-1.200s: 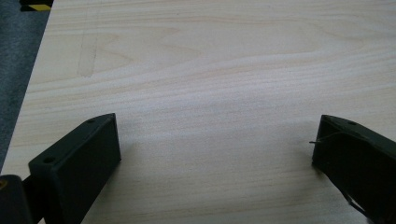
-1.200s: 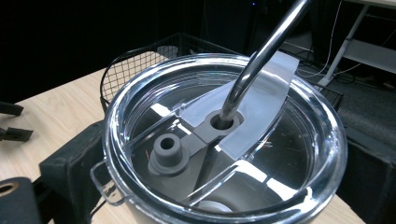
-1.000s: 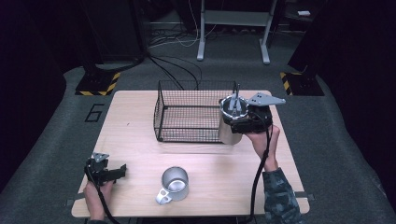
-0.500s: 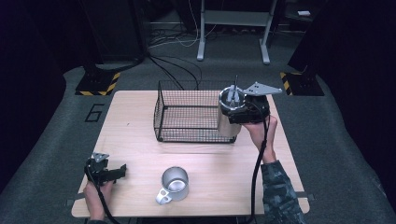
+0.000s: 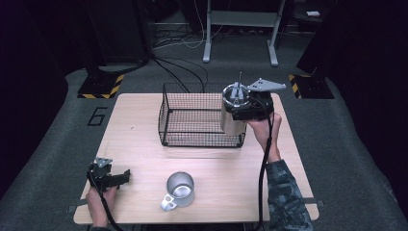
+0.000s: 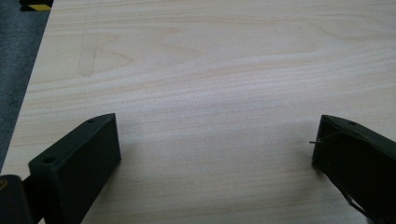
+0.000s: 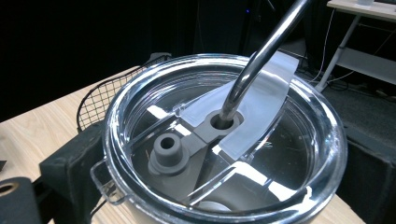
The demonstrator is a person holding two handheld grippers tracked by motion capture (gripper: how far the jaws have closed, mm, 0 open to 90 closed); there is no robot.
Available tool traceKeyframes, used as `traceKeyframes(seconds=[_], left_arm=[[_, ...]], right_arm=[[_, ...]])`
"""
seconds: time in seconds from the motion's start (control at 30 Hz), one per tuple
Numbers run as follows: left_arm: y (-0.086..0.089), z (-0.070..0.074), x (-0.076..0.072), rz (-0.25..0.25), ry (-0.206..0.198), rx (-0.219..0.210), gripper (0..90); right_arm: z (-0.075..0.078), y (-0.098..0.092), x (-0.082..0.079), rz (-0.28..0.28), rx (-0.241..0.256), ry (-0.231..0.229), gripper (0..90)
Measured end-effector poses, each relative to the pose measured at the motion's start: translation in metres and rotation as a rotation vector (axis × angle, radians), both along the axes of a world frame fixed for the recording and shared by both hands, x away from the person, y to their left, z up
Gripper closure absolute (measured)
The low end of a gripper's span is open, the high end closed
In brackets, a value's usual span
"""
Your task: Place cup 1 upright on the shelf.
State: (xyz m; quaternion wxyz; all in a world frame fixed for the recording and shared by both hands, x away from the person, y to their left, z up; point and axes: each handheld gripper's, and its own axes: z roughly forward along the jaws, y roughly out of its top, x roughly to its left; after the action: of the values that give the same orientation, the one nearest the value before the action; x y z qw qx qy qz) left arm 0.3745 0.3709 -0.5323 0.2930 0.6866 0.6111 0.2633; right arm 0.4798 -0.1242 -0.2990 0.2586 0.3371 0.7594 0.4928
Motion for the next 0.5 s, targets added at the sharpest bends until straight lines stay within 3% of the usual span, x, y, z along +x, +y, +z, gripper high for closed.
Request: traceKeyframes(seconds=[0.5], left_arm=[[0.0,0.0,0.0,-0.001,0.0,0.0,0.8]], right_arm=[[-0.003,0.011,0.014,-0.008,-0.002,0.012,3.5]])
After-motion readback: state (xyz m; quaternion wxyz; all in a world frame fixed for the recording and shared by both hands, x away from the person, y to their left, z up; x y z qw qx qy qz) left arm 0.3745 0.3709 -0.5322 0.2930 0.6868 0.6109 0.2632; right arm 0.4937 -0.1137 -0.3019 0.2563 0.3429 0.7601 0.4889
